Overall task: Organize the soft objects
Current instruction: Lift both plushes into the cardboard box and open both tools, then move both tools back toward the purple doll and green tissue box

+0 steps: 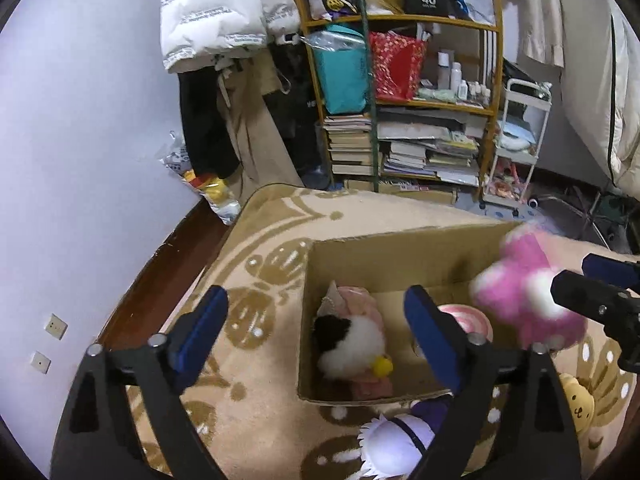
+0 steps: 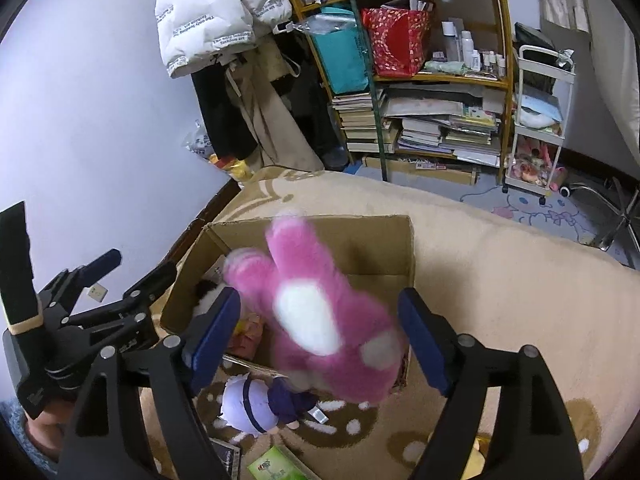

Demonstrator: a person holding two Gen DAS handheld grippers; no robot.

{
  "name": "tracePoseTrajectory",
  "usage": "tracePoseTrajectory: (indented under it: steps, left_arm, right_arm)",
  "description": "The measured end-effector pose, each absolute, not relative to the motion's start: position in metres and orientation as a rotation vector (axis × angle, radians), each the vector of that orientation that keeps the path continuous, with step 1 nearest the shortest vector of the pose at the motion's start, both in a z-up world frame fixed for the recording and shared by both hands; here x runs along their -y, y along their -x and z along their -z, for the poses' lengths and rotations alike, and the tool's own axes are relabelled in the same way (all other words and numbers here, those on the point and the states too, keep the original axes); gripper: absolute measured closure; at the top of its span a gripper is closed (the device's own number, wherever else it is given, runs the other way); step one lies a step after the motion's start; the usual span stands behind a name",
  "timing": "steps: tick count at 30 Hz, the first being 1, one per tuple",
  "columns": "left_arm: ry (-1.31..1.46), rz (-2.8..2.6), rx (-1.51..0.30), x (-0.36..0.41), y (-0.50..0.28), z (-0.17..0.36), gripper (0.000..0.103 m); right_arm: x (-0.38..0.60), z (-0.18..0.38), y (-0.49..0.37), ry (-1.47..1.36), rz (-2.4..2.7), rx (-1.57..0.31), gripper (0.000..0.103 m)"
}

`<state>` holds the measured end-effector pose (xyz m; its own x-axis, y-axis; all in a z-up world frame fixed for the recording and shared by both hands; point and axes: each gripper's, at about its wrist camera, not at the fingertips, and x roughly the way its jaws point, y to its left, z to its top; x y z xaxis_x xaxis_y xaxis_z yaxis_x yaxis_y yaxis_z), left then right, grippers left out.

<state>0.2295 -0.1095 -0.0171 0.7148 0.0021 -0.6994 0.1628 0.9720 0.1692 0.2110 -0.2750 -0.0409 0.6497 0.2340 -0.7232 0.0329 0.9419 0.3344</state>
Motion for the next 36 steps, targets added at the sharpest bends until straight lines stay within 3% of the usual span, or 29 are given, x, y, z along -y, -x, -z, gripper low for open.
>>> tracePoseTrajectory:
  steps: [2, 5, 18, 36]
  left_arm:
    - [-0.223, 0.085, -0.767, 0.106, -0.227, 0.013, 0.005]
    - [-0.237, 0.092, -0.753, 0.105, -0.22, 0.007, 0.003]
    - [-0.202, 0.111, -0.83, 0.092, -0.177, -0.013, 0.003]
    - [-0.162, 0.098, -0.889, 0.06, -0.115, 0.01, 0.003]
  right_arm:
    - [0.276, 0.039, -0.21, -0.337, -0.104, -0.859, 0.013]
    - [0.279, 0.03, -0.2, -0.36, -0.07, -0.826, 0.003]
    - [0.255, 0.012, -0.153, -0.244, -0.063, -0.839, 0.003]
    - [0.22, 0.055, -0.091, -0.233, -0.14, -0.959, 0.003]
